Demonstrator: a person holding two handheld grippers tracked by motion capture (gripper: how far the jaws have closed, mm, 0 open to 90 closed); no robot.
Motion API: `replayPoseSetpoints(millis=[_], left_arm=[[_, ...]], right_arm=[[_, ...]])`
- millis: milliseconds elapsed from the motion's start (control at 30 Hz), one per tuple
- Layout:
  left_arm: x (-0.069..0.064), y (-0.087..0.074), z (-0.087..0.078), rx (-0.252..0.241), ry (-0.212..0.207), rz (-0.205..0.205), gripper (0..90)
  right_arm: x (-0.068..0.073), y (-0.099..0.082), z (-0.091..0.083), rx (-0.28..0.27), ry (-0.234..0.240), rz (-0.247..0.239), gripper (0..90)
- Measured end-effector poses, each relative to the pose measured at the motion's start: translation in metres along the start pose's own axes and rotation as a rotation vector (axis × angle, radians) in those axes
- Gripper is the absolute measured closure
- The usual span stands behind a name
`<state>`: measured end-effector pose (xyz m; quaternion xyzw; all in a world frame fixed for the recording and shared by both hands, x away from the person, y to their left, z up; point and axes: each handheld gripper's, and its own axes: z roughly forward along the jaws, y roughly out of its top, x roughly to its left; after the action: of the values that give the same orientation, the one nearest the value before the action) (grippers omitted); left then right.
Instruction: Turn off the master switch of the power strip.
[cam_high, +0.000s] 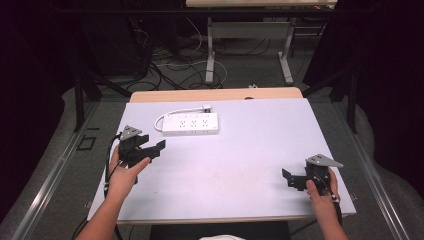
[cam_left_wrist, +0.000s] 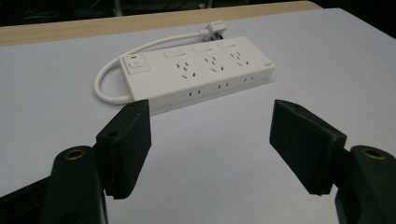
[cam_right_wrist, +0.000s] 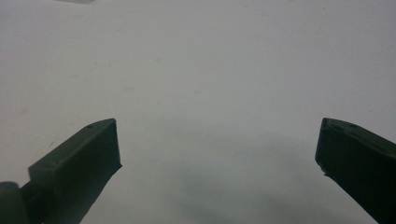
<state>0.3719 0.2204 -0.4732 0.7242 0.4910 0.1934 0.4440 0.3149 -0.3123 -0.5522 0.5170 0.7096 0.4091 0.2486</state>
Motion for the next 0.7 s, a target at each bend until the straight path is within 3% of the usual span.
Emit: replayPoseSetpoints(millis=[500,700], left_arm=[[-0.002,0.034,0.015,0.014,-0.005,-0.014,39.5],[0.000,0.045,0.020,0.021,-0.026,-0.064,45.7]], right_arm=[[0.001,0.000,0.000,0.000,0.003,-0.005,0.0],[0.000,-0.001,0.000,0.004,0.001,-0.002,0.0]])
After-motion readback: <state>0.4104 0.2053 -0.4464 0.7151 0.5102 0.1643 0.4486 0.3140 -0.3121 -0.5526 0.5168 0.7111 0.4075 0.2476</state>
